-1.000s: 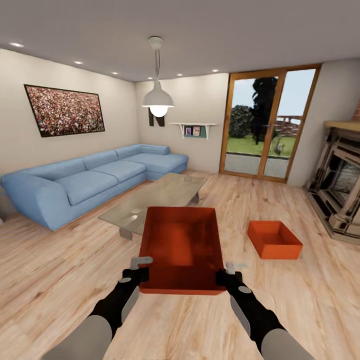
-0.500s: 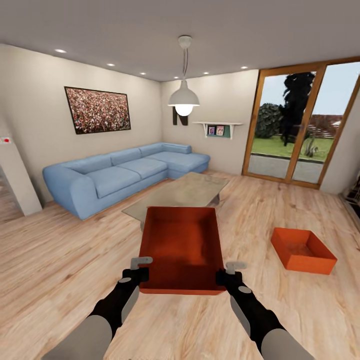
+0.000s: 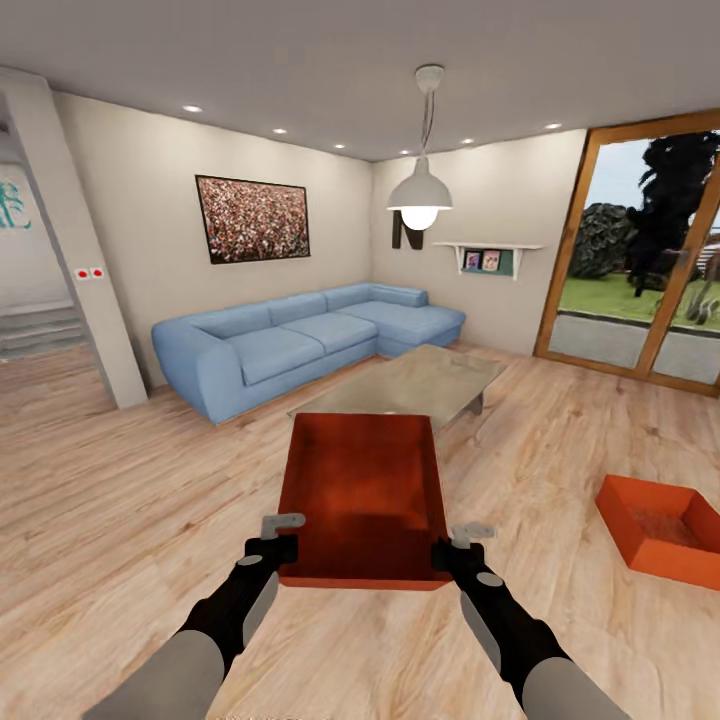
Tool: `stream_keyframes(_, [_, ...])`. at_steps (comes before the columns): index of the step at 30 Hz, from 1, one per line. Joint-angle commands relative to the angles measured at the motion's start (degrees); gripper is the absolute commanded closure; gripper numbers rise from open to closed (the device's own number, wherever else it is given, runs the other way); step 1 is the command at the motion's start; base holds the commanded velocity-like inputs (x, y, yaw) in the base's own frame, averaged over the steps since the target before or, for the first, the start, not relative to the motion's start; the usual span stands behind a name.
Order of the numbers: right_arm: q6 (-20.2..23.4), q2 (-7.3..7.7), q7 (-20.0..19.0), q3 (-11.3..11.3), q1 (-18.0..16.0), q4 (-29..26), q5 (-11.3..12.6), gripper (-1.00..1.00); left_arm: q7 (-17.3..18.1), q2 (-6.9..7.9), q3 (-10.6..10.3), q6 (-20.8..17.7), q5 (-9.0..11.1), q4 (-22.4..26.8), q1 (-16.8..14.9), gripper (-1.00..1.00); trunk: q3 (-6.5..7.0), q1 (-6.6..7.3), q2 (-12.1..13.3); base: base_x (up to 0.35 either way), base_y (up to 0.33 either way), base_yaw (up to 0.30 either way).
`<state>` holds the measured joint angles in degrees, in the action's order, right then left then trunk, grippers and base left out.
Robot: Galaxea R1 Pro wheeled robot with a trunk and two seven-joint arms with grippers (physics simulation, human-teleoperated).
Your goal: Move the two storage containers from the living room to the garage. In the garage, place one container on the floor and stack the other container on top of it (either order is fine).
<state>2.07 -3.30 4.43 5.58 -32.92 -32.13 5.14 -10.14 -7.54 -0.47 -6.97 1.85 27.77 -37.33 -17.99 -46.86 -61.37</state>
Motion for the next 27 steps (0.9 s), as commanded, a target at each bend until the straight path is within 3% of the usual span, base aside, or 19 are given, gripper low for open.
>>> stream_keyframes(1, [0.21, 0.05, 0.66, -0.57, -0.03, -0.3, -0.13, 1.0, -4.93, -0.02, 1.43, -0.41, -0.36, 0.09, -0.02, 1.0, -0.09, 0.0, -0.05, 0.0, 0.0, 0.3])
stream_keyframes(27, [0.21, 0.05, 0.66, -0.57, -0.05, -0.3, -0.13, 1.0, -5.07, -0.02, 1.35, -0.4, -0.36, 0.15, -0.02, 1.0, -0.66, 0.0, -0.05, 0.0, 0.0, 0.3])
